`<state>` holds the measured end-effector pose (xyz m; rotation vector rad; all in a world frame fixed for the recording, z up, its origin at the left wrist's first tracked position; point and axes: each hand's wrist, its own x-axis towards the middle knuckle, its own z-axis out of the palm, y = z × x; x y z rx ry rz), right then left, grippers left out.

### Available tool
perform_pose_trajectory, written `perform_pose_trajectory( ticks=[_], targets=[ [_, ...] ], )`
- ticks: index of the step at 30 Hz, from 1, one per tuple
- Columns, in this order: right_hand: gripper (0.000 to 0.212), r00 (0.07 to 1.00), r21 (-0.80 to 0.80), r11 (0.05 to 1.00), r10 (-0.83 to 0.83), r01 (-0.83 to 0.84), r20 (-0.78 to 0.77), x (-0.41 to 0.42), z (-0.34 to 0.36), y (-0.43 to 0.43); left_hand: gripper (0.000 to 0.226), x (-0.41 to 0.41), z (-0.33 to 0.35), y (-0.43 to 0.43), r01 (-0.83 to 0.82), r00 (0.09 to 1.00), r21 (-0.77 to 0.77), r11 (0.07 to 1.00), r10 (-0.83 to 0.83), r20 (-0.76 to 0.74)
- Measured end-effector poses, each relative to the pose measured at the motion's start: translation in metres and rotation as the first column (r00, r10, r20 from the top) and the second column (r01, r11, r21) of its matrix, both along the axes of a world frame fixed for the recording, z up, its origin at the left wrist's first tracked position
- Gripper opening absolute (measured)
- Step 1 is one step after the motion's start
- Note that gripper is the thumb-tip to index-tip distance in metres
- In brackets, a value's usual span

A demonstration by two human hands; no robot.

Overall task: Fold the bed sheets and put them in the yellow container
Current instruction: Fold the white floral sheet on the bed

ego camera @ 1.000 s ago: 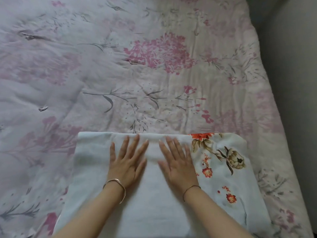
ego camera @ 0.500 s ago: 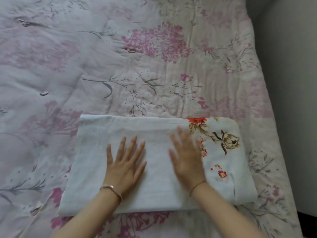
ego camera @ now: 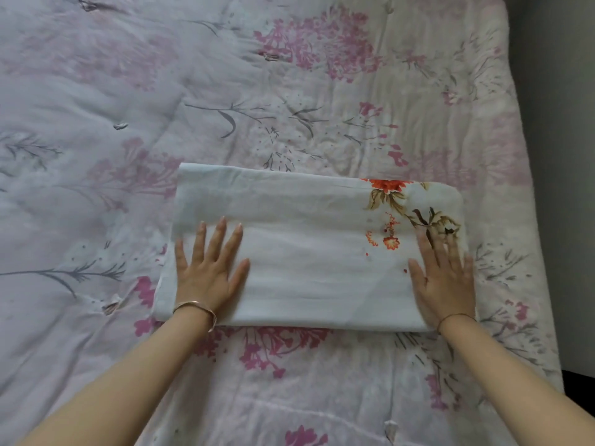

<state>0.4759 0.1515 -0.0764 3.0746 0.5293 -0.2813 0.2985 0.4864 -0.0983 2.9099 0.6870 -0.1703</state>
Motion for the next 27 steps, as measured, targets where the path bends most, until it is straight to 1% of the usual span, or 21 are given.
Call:
perform_pose_trajectory(
  ticks=[2,3,4,5,7,8,9,11,12,13,14,15,17,19,20,21,22,24,25,26,27],
  targets=[
    [0.069,1.0,0.07,0.997,0.02,-0.02,-0.003,-0.009,0.013,0.015,0.076,-0.011,0.006,0.009,-0.144,0.989,-0.055,0.988,0.146,0.03],
    [0.067,0.996,0.152,0.985,0.084,-0.08,-0.024,-0.018,0.022,0.031,0.081,-0.013,0.008,0.01,-0.233,0.97,-0.114,0.966,0.239,0.042],
    [0.064,0.985,0.256,0.957,0.161,-0.139,-0.068,-0.029,0.031,0.051,0.084,-0.012,0.014,0.008,-0.334,0.936,-0.232,0.914,0.35,0.032],
    [0.062,0.961,0.364,0.912,0.249,-0.192,-0.118,-0.043,0.039,0.075,0.084,-0.011,0.022,0.009,-0.411,0.883,-0.401,0.819,0.468,0.05],
    [0.059,0.872,0.508,0.809,0.446,-0.297,-0.2,-0.066,0.052,0.127,0.069,-0.005,0.039,0.02,-0.473,0.697,-0.709,0.523,0.715,0.062],
    [0.06,0.82,0.527,0.765,0.536,-0.371,-0.202,-0.076,0.055,0.153,0.063,-0.004,0.045,0.031,-0.476,0.628,-0.788,0.391,0.778,0.007],
    [0.061,0.77,0.525,0.734,0.602,-0.432,-0.209,-0.085,0.055,0.174,0.063,-0.003,0.048,0.04,-0.478,0.594,-0.835,0.273,0.8,-0.079],
    [0.058,0.706,0.508,0.737,0.638,-0.445,-0.307,-0.1,0.049,0.206,0.084,-0.004,0.053,0.059,-0.474,0.595,-0.876,0.089,0.766,-0.244],
    [0.055,0.697,0.493,0.766,0.614,-0.412,-0.371,-0.105,0.046,0.215,0.082,-0.005,0.057,0.064,-0.455,0.577,-0.89,0.007,0.764,-0.289],
    [0.055,0.702,0.474,0.801,0.572,-0.366,-0.425,-0.11,0.044,0.221,0.071,-0.008,0.063,0.066,-0.43,0.575,-0.901,-0.052,0.754,-0.317],
    [0.056,0.714,0.461,0.829,0.528,-0.316,-0.459,-0.114,0.044,0.228,0.066,-0.011,0.064,0.072,-0.426,0.603,-0.9,-0.096,0.711,-0.361],
    [0.059,0.725,0.467,0.844,0.492,-0.262,-0.482,-0.118,0.047,0.232,0.071,-0.011,0.064,0.076,-0.421,0.639,-0.897,-0.134,0.658,-0.398],
    [0.068,0.723,0.516,0.849,0.428,-0.116,-0.542,-0.121,0.062,0.243,0.084,-0.012,0.068,0.08,-0.374,0.715,-0.914,-0.156,0.579,-0.391],
    [0.082,0.655,0.563,0.817,0.358,0.126,-0.666,-0.118,0.078,0.259,0.078,-0.008,0.079,0.078,-0.339,0.775,-0.926,-0.165,0.51,-0.374],
    [0.091,0.607,0.57,0.778,0.325,0.264,-0.725,-0.114,0.086,0.265,0.071,-0.006,0.084,0.075,-0.316,0.798,-0.937,-0.151,0.493,-0.348],
    [0.1,0.572,0.567,0.737,0.301,0.368,-0.763,-0.11,0.092,0.268,0.064,-0.003,0.088,0.069,-0.293,0.816,-0.94,-0.177,0.466,-0.342],
    [0.106,0.557,0.558,0.71,0.279,0.429,-0.783,-0.106,0.097,0.269,0.06,-0.001,0.091,0.063,-0.299,0.839,-0.934,-0.196,0.412,-0.355],
    [0.112,0.57,0.551,0.69,0.239,0.469,-0.786,-0.095,0.106,0.262,0.061,0.005,0.104,0.047,-0.276,0.877,-0.92,-0.28,0.318,-0.36],
    [0.11,0.583,0.543,0.692,0.215,0.475,-0.784,-0.09,0.11,0.257,0.062,0.003,0.106,0.04,-0.27,0.877,-0.893,-0.36,0.291,-0.383],
    [0.103,0.607,0.548,0.684,0.192,0.481,-0.771,-0.082,0.114,0.249,0.061,0.007,0.112,0.032,-0.267,0.876,-0.87,-0.415,0.272,-0.398],
    [0.091,0.626,0.553,0.674,0.171,0.489,-0.761,-0.075,0.117,0.24,0.058,0.011,0.115,0.023,-0.248,0.887,-0.854,-0.457,0.248,-0.39]
  ],
)
